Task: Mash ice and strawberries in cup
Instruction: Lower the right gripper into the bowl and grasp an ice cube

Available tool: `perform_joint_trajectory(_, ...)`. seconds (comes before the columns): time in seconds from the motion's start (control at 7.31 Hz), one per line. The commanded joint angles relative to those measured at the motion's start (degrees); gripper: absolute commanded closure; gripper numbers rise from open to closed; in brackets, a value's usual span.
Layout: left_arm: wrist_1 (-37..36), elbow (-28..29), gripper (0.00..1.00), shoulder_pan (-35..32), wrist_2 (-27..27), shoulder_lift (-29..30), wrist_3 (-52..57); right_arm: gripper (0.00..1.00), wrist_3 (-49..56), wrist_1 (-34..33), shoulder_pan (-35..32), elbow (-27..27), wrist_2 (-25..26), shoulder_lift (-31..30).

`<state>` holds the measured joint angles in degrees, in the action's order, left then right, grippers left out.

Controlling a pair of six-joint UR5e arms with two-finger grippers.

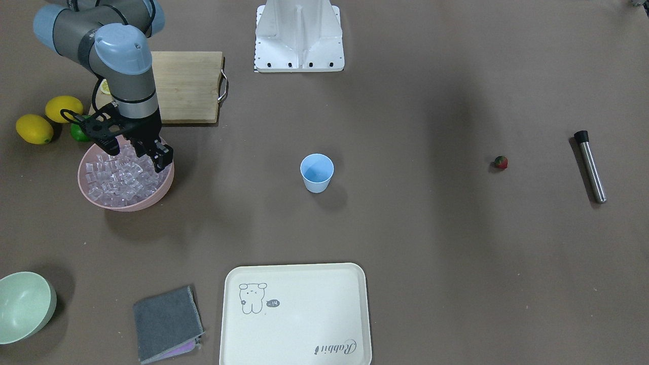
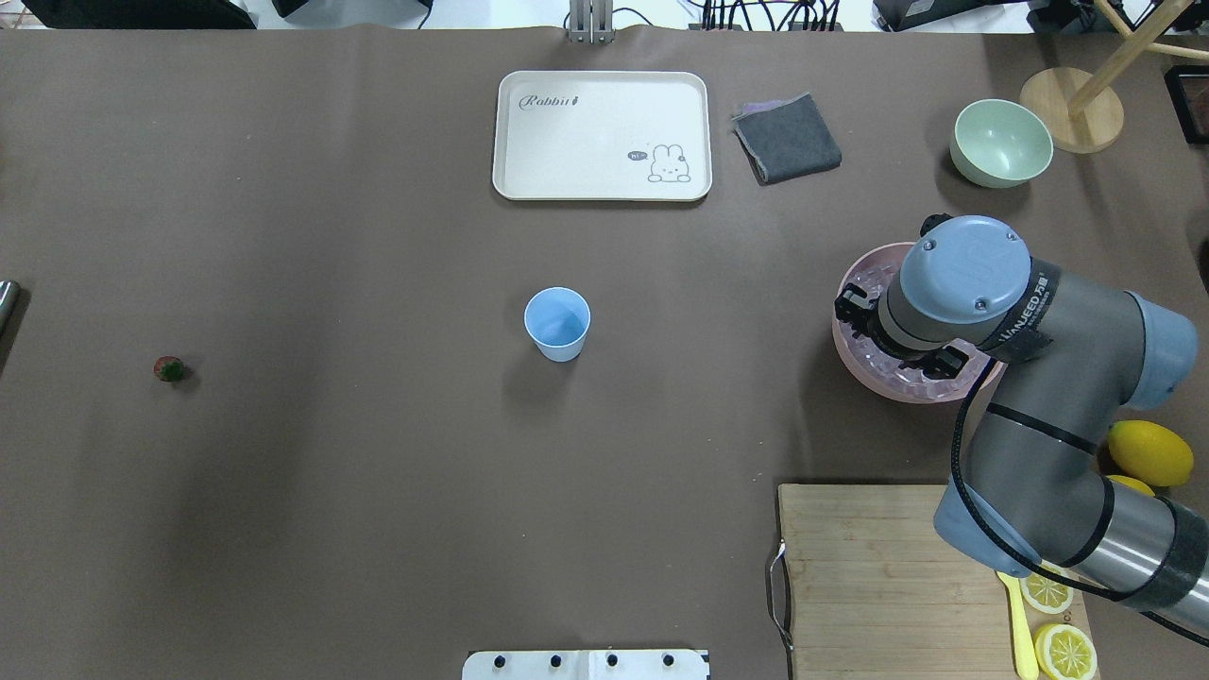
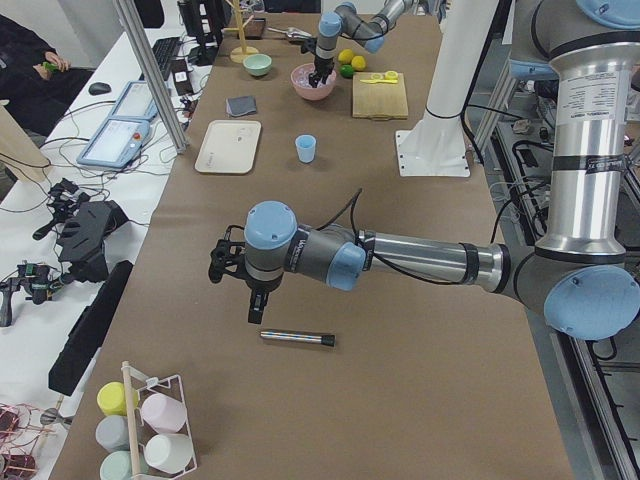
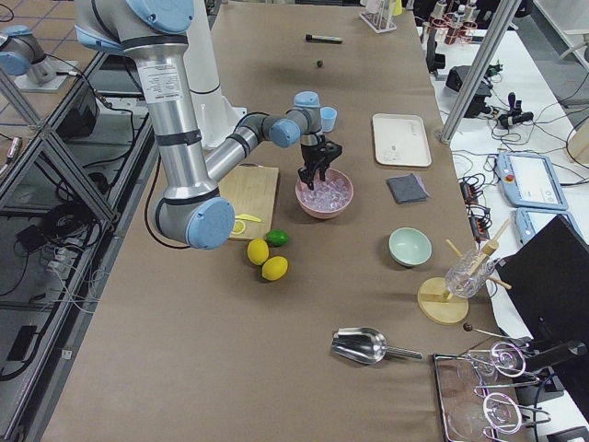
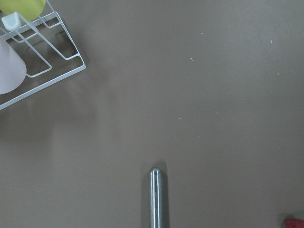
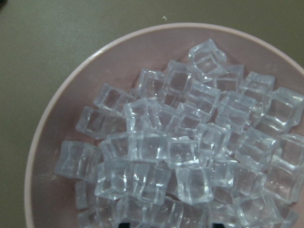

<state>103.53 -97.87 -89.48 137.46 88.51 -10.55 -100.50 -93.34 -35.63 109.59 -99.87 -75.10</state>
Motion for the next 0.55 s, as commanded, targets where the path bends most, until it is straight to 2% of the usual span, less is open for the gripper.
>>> perform_joint_trajectory(0.0,-0.1,-0.5,0.02,-0.1,0.0,0.0,0.0,0.42,-0.7,0.1,0.3,-0.6,0.0,0.2)
perform_joint_trajectory(0.14,-0.1,-0.5,0.02,-0.1,0.0,0.0,0.0,0.47,-0.8,0.1,0.3,-0.6,0.0,0.1)
perform_joint_trajectory(0.27,-0.1,-0.5,0.02,-0.1,0.0,0.0,0.0,0.58,-0.9,0.1,0.3,-0.6,0.1,0.0)
perform_joint_trajectory(0.41,-0.1,-0.6,0.02,-0.1,0.0,0.0,0.0,0.63,-0.8,0.0,0.3,-0.7,0.1,-0.2)
